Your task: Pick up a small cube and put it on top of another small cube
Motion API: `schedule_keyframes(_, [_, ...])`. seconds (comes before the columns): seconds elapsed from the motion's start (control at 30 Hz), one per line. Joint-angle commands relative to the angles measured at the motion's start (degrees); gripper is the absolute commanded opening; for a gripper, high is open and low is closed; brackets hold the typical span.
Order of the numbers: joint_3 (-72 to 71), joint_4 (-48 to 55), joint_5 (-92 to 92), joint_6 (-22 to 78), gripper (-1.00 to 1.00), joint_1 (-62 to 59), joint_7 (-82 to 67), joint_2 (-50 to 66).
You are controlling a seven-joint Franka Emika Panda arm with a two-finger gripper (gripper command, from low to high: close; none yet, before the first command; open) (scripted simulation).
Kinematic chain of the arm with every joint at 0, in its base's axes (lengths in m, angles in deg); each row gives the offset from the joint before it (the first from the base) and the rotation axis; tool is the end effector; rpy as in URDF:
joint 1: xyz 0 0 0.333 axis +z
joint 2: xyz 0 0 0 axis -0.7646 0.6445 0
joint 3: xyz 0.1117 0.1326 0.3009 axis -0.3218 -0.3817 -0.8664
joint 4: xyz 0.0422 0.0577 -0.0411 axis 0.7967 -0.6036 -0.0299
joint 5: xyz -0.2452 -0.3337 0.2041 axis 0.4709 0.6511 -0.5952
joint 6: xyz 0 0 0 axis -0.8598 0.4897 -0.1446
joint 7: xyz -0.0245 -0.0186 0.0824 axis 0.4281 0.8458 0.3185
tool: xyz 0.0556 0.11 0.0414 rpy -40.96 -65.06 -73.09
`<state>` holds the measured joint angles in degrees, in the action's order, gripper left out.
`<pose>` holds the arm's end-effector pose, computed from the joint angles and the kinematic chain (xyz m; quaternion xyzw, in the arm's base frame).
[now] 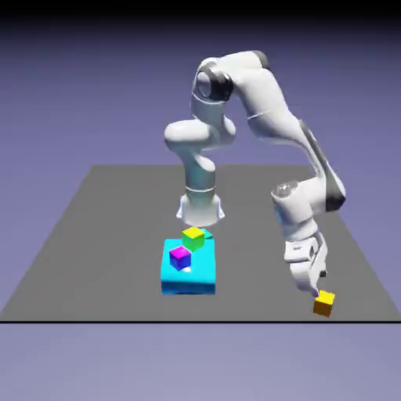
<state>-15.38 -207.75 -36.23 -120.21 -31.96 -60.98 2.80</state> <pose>0.5215 0.3287 0.0972 -0.9623 -0.1623 -0.1265 0.1776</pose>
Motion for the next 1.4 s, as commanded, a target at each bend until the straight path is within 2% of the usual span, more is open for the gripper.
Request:
schedule_keyframes(0.0, [-0.47, 1.28, -0.20, -0.96, 0.00, -0.15, -0.65, 2.08])
schedule_keyframes(0.1, [-1.88, 5.11, -0.79, -3.84, 0.00, -0.62, -2.57, 8.28])
schedule_keyframes(0.13, [-1.88, 5.11, -0.79, -3.84, -1.00, -0.62, -2.58, 8.28])
schedule_keyframes(0.37, [0.95, -2.57, 0.40, 1.94, -1.00, 0.31, 1.28, -4.17])
schedule_keyframes(1.37, [38.85, -43.21, 48.36, 50.01, -1.00, -6.74, -73.49, -55.37])
